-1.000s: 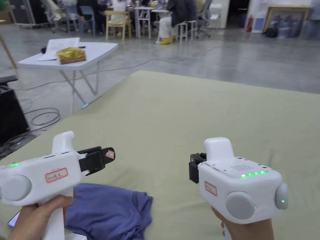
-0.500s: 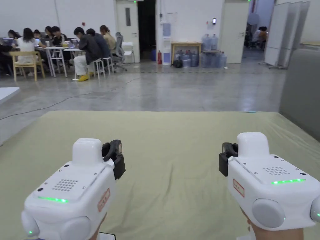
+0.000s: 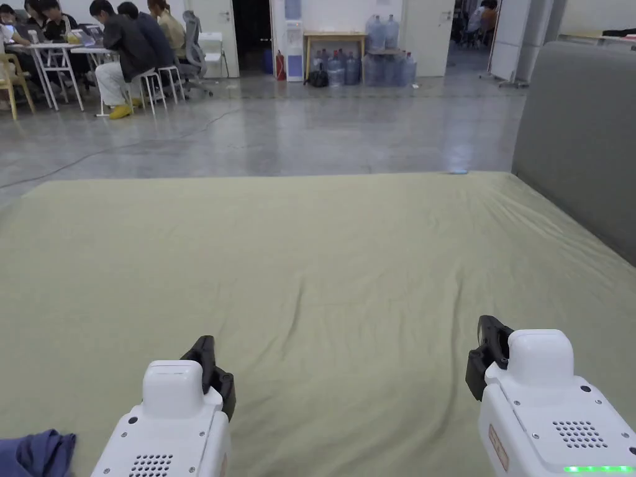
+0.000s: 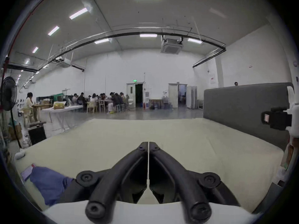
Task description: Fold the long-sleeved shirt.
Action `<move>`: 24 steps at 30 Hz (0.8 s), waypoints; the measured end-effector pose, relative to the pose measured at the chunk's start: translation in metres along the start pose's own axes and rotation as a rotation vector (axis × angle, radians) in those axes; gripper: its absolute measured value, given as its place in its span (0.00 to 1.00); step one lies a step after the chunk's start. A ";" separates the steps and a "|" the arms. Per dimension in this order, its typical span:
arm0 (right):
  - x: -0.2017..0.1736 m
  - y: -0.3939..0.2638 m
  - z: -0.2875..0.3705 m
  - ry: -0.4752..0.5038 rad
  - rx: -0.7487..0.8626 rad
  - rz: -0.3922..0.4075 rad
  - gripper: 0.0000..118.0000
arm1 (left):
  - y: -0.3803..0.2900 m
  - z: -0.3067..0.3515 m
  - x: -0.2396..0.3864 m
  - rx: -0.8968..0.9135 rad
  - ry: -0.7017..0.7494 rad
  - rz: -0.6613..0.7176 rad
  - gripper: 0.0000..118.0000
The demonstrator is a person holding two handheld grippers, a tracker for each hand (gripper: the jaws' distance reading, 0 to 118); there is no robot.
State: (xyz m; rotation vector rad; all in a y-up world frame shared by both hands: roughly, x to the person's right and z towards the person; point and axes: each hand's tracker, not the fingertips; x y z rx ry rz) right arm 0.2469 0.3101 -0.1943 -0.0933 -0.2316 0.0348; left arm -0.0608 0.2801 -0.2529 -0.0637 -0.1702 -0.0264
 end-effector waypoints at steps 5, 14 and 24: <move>-0.008 -0.008 -0.008 -0.018 -0.001 0.068 0.02 | -0.008 -0.003 -0.005 -0.020 0.030 -0.012 0.00; -0.018 -0.009 -0.008 0.002 -0.012 0.083 0.02 | -0.009 -0.002 -0.006 -0.043 0.013 0.005 0.00; -0.015 -0.011 -0.005 0.009 -0.006 0.085 0.13 | 0.000 -0.003 -0.005 -0.054 0.005 0.013 0.57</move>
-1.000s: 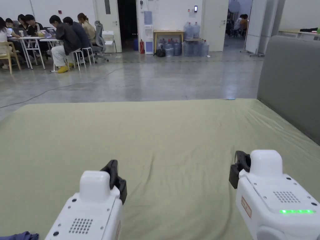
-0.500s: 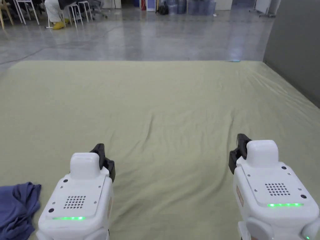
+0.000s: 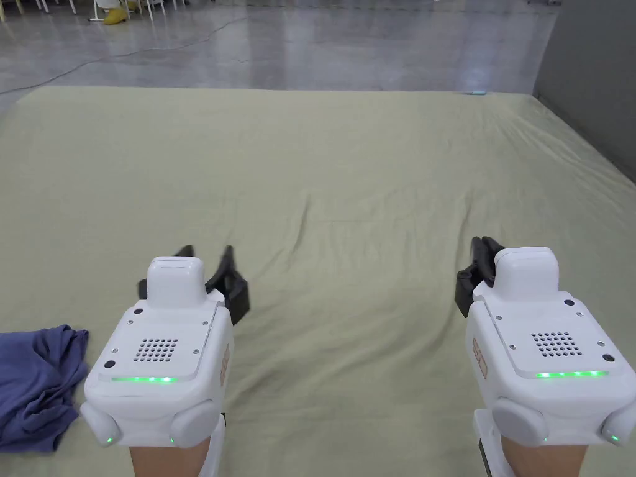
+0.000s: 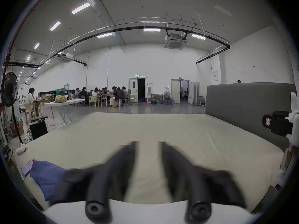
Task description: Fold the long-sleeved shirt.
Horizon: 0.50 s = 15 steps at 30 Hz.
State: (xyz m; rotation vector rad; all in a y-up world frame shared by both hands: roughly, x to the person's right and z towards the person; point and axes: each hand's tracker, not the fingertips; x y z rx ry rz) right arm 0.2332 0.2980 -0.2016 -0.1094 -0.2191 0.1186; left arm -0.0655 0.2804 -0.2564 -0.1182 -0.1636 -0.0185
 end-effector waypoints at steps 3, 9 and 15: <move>0.001 0.002 -0.007 -0.006 -0.031 -0.002 1.00 | -0.007 0.001 0.007 0.027 0.011 -0.061 1.00; 0.002 -0.014 -0.012 0.040 0.018 -0.035 1.00 | -0.016 -0.012 0.006 -0.013 0.000 -0.121 1.00; 0.005 -0.009 -0.013 0.047 -0.006 -0.023 1.00 | -0.012 -0.005 0.007 0.025 0.015 -0.088 1.00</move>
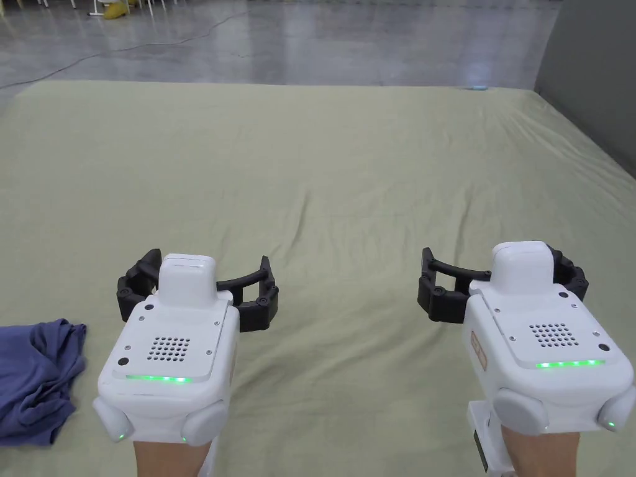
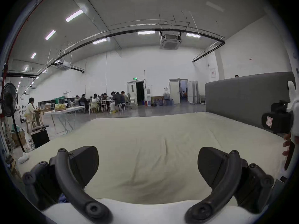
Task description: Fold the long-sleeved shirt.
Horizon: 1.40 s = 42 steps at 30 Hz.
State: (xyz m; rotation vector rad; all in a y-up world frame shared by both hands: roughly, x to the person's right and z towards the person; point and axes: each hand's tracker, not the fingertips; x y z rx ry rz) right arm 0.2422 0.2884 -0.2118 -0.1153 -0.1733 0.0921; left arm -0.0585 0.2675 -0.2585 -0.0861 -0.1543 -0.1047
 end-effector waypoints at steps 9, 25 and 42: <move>0.002 0.005 0.008 -0.023 0.016 -0.009 1.00 | 0.006 0.003 0.001 -0.007 0.054 0.041 1.00; 0.001 0.007 0.014 -0.024 0.037 -0.011 1.00 | 0.010 0.009 -0.001 0.001 0.053 0.038 1.00; 0.005 0.009 0.017 -0.037 0.035 -0.013 1.00 | 0.017 0.012 0.004 0.021 0.056 0.016 1.00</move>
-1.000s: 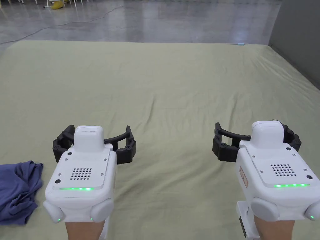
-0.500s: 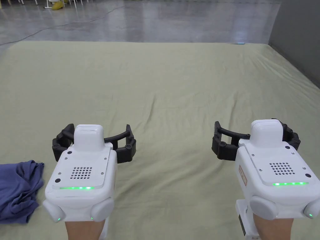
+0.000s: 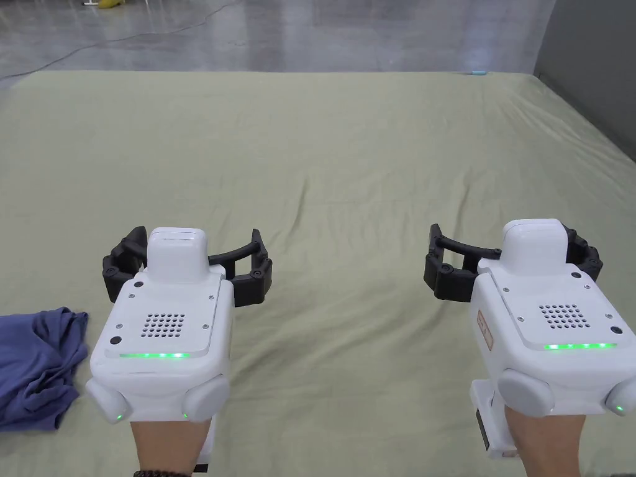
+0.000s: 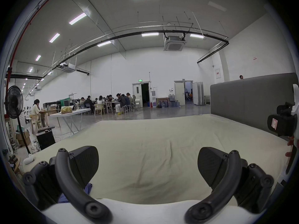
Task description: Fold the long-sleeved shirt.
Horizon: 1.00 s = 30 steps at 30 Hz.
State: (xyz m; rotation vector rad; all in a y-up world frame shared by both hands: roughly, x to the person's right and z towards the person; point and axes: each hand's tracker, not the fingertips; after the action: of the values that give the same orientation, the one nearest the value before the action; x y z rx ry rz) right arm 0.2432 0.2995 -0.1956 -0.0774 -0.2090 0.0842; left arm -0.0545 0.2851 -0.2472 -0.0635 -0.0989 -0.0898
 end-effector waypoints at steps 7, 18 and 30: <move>0.000 0.004 0.002 -0.010 0.019 0.003 1.00 | 0.000 0.001 0.003 0.000 -0.009 -0.009 1.00; 0.000 0.006 0.001 -0.021 0.028 0.001 1.00 | 0.005 0.002 0.003 0.017 -0.009 -0.001 1.00; -0.003 0.009 0.003 -0.009 0.028 0.014 1.00 | 0.008 0.003 0.002 0.025 -0.011 -0.009 1.00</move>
State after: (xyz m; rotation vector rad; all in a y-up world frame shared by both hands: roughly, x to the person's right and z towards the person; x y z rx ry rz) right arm 0.2386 0.3085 -0.1945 -0.0508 -0.2158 0.1013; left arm -0.0517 0.2925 -0.2446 -0.0387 -0.1116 -0.0977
